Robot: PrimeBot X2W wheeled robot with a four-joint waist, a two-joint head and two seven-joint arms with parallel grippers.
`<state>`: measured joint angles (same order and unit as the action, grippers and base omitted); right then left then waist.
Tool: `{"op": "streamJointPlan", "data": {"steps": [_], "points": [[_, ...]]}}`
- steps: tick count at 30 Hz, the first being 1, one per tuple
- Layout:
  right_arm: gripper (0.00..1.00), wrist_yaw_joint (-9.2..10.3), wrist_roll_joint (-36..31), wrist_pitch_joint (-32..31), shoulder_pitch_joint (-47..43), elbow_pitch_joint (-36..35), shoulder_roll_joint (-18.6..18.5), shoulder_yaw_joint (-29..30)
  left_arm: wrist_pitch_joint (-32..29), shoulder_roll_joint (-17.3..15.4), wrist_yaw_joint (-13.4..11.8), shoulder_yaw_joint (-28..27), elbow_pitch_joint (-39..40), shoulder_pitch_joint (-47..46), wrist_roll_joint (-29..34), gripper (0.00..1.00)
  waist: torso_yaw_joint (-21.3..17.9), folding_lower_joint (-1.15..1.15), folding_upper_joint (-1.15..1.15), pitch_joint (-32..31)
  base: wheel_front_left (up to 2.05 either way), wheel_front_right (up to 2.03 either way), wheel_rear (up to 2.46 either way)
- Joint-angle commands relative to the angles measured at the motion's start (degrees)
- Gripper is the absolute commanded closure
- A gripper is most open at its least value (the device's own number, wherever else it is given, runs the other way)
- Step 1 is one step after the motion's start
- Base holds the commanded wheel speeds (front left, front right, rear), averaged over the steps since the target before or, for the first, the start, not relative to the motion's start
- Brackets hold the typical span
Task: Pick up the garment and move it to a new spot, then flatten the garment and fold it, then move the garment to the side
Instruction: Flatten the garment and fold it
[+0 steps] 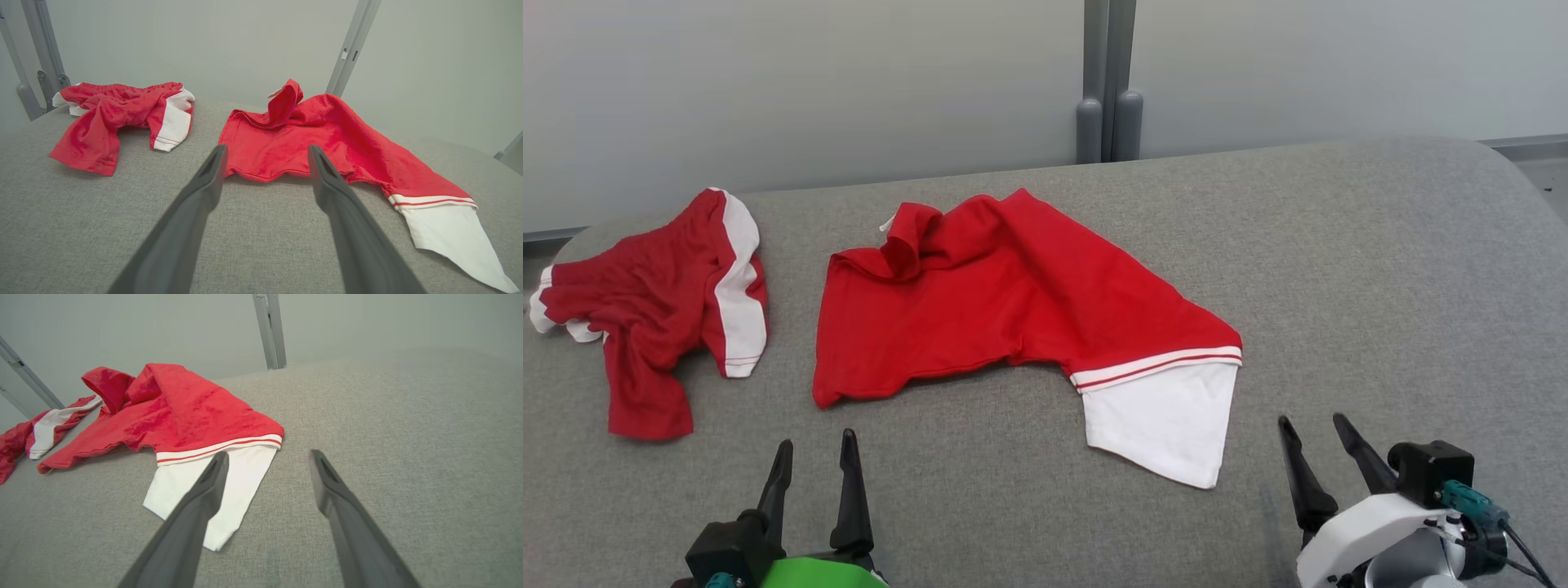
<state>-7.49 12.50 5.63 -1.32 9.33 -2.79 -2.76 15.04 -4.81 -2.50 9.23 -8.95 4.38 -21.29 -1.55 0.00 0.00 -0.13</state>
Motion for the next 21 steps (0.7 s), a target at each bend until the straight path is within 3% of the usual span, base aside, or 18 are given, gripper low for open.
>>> {"op": "streamJointPlan", "data": {"steps": [1, 10, 21], "points": [[0.0, 0.0, 1.4, -1.6, -0.9, 0.8, -0.2, 0.4, 0.2, 0.1, 0.3, 0.1, -0.1, 0.5, 0.1, 0.0, 0.2, 0.0, 0.0, 0.0, 0.0, 0.0, 0.0], [0.0, 0.0, 5.4, -10.7, 1.0, 4.7, -0.2, -0.7, 0.2, 0.7, 0.8, 1.4, -0.4, -0.1, 0.2, 0.0, 2.0, 0.0, 0.0, -0.3, 0.0, 0.0, 0.0], [0.0, 0.0, 7.4, -14.7, 5.6, 12.7, -0.2, -2.9, 0.2, 1.2, 1.4, 2.7, -0.2, -1.4, 0.0, 0.0, 5.6, 0.0, 0.0, 0.6, 0.0, 0.0, 0.0]]}}
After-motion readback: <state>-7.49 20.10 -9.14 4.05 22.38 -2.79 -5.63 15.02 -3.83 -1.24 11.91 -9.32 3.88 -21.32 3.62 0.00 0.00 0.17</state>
